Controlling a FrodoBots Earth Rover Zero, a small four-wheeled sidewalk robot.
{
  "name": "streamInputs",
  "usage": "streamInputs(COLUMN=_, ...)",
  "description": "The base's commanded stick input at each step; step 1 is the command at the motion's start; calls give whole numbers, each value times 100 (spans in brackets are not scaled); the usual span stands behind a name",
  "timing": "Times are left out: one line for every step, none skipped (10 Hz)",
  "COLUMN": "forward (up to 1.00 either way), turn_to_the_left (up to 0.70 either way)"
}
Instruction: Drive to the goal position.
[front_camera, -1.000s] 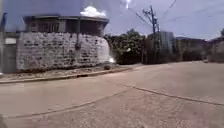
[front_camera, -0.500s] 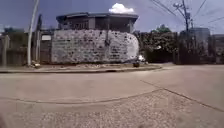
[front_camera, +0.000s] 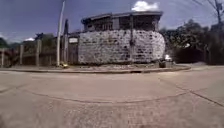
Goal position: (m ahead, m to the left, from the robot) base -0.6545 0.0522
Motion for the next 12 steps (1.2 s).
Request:
streamInputs(forward=0, turn_to_the_left=45)
streamInputs(forward=0, turn_to_the_left=45)
streamInputs(forward=0, turn_to_the_left=45)
streamInputs(forward=0, turn_to_the_left=45)
streamInputs(forward=0, turn_to_the_left=45)
streamInputs(forward=0, turn_to_the_left=45)
streamInputs(forward=0, turn_to_the_left=16)
streamInputs(forward=0, turn_to_the_left=0)
streamInputs(forward=0, turn_to_the_left=0)
streamInputs(forward=0, turn_to_the_left=0)
streamInputs(forward=0, turn_to_the_left=0)
streamInputs(forward=0, turn_to_the_left=0)
